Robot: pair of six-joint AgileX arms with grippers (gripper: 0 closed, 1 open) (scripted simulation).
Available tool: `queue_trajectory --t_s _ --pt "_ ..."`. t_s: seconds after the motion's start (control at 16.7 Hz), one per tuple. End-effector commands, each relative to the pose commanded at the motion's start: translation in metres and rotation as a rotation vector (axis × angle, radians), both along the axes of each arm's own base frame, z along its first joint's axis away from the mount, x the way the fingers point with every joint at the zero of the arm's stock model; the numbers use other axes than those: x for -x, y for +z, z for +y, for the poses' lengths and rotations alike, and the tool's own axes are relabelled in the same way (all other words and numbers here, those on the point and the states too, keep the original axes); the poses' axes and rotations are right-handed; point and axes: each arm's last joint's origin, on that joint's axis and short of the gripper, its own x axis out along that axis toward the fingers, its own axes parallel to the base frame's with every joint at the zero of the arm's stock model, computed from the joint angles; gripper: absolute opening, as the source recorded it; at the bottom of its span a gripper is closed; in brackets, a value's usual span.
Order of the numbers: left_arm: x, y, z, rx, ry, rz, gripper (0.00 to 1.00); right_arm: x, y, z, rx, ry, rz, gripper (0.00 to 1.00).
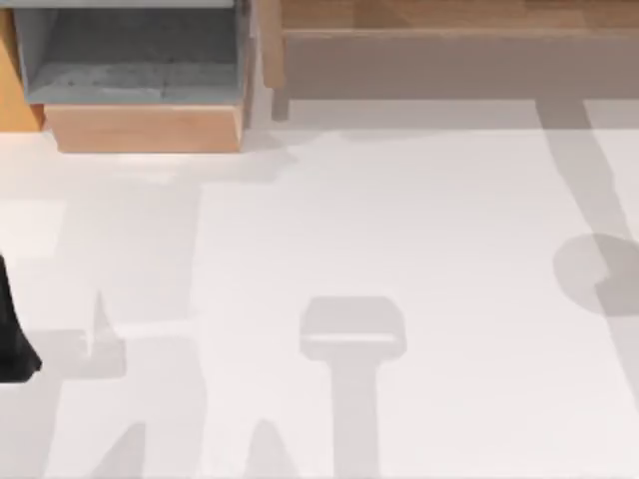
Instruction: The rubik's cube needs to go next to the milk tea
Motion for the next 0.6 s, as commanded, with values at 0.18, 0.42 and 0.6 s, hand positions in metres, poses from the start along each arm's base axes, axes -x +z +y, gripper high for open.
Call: queue_trajectory --t_s 0.18,0.42,0.6 --pt "0.0 0.0 0.0 0.0 0.0 0.0 1.0 -0.021 0.0 0.0 0.0 0.0 -0.003 1.0" --pt "0.0 0.0 0.0 0.0 0.0 0.0 1.0 -0.027 -0.002 0.0 0.0 0.0 0.001 1.0" --pt "0.0 0.0 0.0 0.0 0.0 0.0 1.0 -0.027 -0.002 0.0 0.0 0.0 0.001 0.85"
